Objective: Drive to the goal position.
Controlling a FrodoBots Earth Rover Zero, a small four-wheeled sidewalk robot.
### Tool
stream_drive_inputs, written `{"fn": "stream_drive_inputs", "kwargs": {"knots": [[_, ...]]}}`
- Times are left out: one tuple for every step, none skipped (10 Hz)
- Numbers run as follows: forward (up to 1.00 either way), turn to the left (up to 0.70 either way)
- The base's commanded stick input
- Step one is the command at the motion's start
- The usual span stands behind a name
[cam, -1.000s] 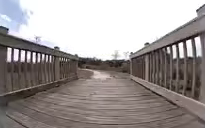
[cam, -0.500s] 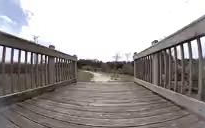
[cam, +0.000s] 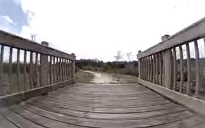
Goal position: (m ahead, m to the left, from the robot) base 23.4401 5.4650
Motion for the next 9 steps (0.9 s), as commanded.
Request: {"fn": "stream_drive_inputs", "kwargs": {"knots": [[0.7,0.0],[0.7,0.0],[0.7,0.0],[0.7,0.0],[0.7,0.0],[0.7,0.0],[0.7,0.0],[0.7,0.0],[0.7,0.0]]}}
